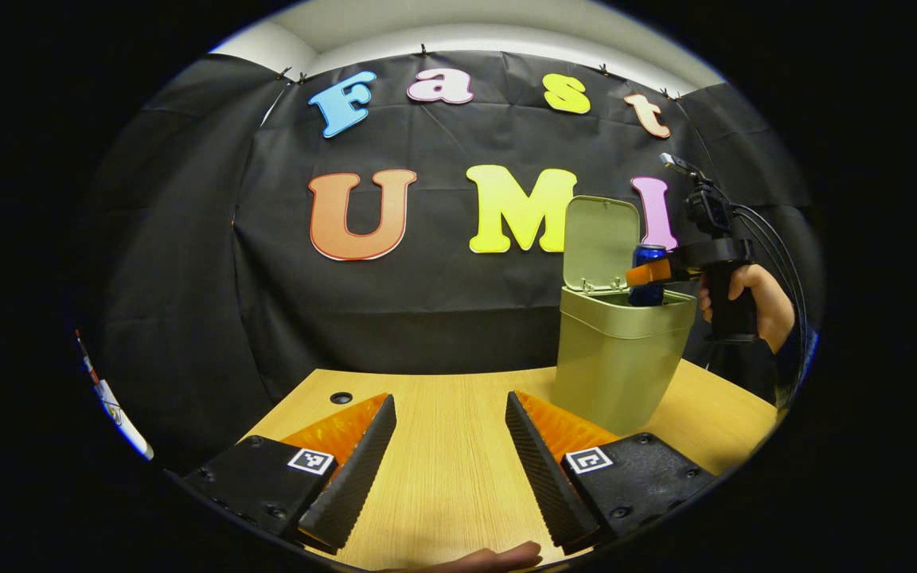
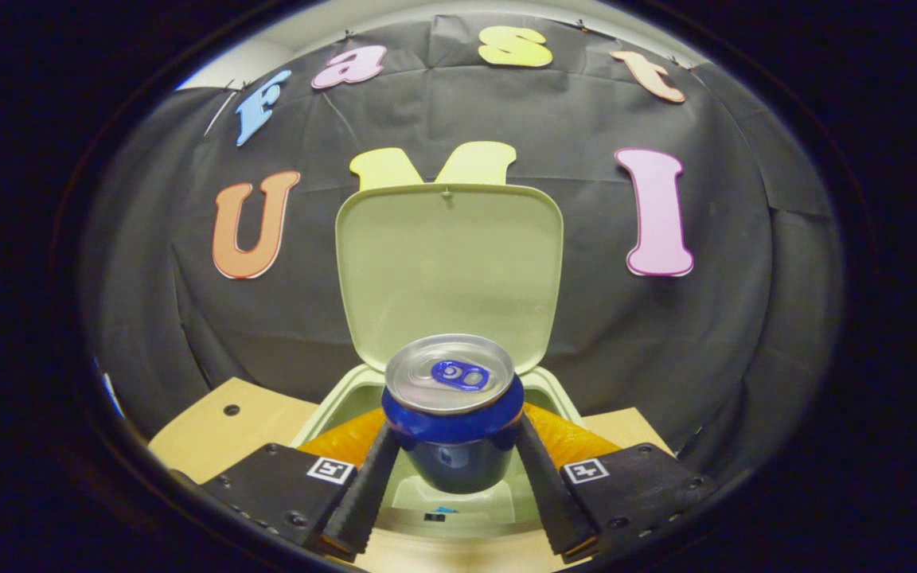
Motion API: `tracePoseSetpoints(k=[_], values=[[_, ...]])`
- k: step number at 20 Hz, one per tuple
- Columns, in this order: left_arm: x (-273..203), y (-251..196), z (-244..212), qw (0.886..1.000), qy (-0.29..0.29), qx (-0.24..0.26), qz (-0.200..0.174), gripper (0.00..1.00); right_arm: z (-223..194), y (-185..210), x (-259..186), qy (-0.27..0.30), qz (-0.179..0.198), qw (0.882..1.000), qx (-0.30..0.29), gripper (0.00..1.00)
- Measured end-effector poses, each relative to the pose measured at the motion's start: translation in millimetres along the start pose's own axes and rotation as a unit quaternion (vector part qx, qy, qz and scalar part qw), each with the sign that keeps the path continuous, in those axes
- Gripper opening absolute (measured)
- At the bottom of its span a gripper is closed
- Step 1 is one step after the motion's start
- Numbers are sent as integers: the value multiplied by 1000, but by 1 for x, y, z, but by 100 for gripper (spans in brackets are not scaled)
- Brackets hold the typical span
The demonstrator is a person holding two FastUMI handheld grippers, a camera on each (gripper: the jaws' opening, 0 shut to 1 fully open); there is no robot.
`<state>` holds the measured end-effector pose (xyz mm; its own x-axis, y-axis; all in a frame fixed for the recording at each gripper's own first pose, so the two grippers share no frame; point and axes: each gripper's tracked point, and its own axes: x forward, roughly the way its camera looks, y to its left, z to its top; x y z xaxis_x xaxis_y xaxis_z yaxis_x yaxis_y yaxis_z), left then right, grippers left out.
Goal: Press the lid of the desktop garbage bin to open it, pick up the crumpled paper on the desktop and throw it into the bin, then pick up the pop can on the desktop and drop it into the bin, and finally close the garbage bin lid.
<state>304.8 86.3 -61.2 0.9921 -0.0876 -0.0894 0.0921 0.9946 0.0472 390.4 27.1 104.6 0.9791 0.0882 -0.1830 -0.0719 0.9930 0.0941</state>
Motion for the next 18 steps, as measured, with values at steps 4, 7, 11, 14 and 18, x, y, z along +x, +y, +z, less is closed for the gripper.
tracePoseSetpoints(k=[4, 7, 11, 14, 18], values=[[-1, -3, -5, 1000, 7, -5, -5, 90, 3, 0, -5, -7, -2, 1000, -9, 81], [-1, 2, -7, 1000, 9, -5, 0, 90, 16, 1, -16, -23, -3, 1000, -16, 85], [-2, 6, -12, 1000, 13, -9, 2, 90, 61, 8, -42, -68, -5, 997, -24, 94], [-1, 10, -16, 1000, 22, -14, 3, 90, 104, 17, -50, -89, 0, 996, -22, 94], [0, 10, -19, 1000, 24, -20, -2, 90, 160, 25, -39, -102, 4, 995, -8, 94]])
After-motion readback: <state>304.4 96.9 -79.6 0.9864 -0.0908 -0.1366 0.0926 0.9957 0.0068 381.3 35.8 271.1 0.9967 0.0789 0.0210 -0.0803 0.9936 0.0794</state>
